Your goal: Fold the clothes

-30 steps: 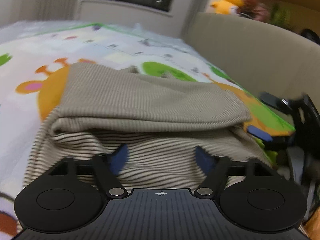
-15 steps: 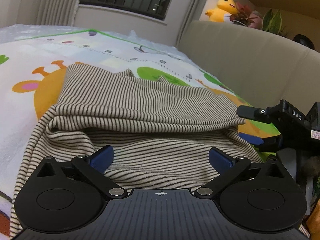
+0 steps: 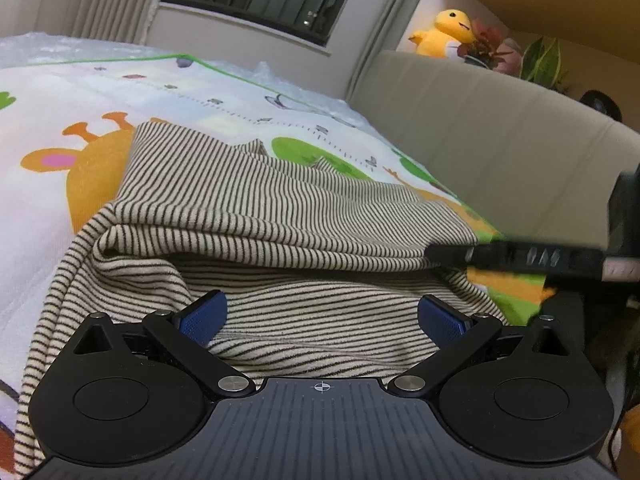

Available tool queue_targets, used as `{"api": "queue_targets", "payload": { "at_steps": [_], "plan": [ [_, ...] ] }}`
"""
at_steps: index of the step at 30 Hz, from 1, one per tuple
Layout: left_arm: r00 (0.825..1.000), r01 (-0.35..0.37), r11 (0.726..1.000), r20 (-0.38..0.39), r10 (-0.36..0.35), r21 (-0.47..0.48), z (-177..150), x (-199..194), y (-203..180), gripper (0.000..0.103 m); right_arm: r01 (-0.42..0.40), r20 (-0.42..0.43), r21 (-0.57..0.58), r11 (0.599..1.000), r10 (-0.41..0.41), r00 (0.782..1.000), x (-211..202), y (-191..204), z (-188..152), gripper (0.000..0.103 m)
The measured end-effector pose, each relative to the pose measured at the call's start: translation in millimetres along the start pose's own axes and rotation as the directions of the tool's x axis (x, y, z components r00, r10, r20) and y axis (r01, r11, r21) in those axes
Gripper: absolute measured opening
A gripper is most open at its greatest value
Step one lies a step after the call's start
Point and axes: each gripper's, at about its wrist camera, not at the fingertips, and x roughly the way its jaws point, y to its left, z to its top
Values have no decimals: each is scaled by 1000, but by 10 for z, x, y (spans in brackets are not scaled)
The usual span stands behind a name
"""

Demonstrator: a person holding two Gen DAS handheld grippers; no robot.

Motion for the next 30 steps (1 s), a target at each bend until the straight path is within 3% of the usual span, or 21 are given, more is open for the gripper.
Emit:
{"api": "queue_targets", "payload": {
  "at_steps": [2, 4, 5, 7, 9, 13, 15, 17, 21, 24, 26, 28, 30],
  "plan": [
    [1000, 8, 1000, 3, -8, -10, 5, -3, 21, 103, 24, 47, -49, 999, -22, 999, -105, 107, 168, 101],
    [1000, 15, 1000, 5, -15, -16, 9, -3, 42, 103, 56, 79, -90, 994, -49, 996, -165, 195, 345, 79],
    [1000, 19, 1000, 7, -19, -20, 10, -4, 49, 103, 68, 85, -102, 993, -59, 995, -175, 233, 433, 74],
    [1000, 26, 999, 9, -26, -28, 12, -7, 63, 103, 80, 77, -110, 991, -72, 994, -159, 262, 540, 45],
    [999, 32, 999, 12, -31, -34, 9, -14, 78, 103, 108, 56, -121, 987, -102, 993, -97, 253, 579, 34],
    [999, 37, 998, 14, -37, -40, 7, -22, 94, 103, 144, -22, -113, 983, -147, 989, 115, 185, 510, 36],
    [999, 38, 998, 15, -38, -40, 9, -21, 92, 103, 162, -72, -129, 978, -172, 982, 241, 172, 425, 48],
    [999, 38, 998, 15, -37, -40, 10, -21, 88, 103, 173, -122, -191, 966, -198, 972, 374, 208, 309, 50],
    [999, 34, 999, 15, -34, -36, 9, -19, 77, 103, 211, -86, -397, 893, -265, 960, 451, 408, 78, 49],
    [999, 30, 999, 17, -30, -28, 4, -26, 65, 103, 228, -66, -419, 879, -279, 958, 424, 478, 105, 52],
    [999, 29, 999, 22, -29, -21, -7, -39, 50, 103, 225, -54, -395, 891, -267, 962, 376, 455, 158, 67],
    [999, 28, 999, 25, -27, -16, -14, -48, 41, 103, 213, -55, -366, 906, -250, 967, 343, 406, 192, 89],
    [999, 25, 1000, 21, -24, -15, -14, -41, 33, 103, 185, -91, -335, 924, -227, 970, 353, 345, 175, 98]
  ]
}}
